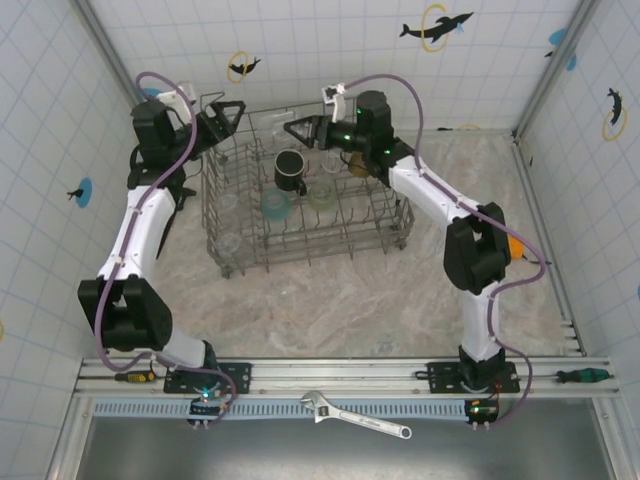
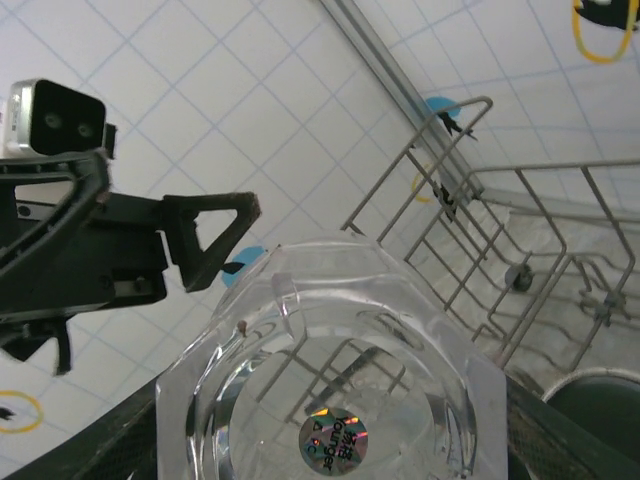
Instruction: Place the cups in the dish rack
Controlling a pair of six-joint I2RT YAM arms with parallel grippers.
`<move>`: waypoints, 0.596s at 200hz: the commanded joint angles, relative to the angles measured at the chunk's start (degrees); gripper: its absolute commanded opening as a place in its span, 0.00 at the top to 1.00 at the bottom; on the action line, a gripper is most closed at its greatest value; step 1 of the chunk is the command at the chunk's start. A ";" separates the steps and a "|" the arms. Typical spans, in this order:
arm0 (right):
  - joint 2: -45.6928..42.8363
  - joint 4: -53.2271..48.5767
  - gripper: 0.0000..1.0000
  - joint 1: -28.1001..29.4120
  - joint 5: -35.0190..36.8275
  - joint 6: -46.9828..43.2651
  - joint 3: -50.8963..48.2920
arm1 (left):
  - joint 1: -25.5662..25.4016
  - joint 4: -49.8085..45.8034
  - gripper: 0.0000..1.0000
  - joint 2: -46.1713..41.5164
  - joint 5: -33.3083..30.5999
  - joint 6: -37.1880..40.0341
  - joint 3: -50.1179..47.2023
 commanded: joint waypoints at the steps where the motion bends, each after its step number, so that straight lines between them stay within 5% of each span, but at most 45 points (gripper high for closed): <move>1: 4.35 -13.35 0.58 2.37 5.38 -11.01 8.53 | 0.83 -11.10 0.02 -2.07 -16.75 8.93 1.76; 45: 9.13 -16.62 0.58 5.18 10.62 -14.93 14.89 | 1.75 -16.92 0.02 0.10 -26.45 14.19 1.34; 119: 9.80 -19.02 0.59 6.22 12.46 -18.13 15.52 | 1.90 -18.88 0.03 8.20 -28.33 16.79 2.40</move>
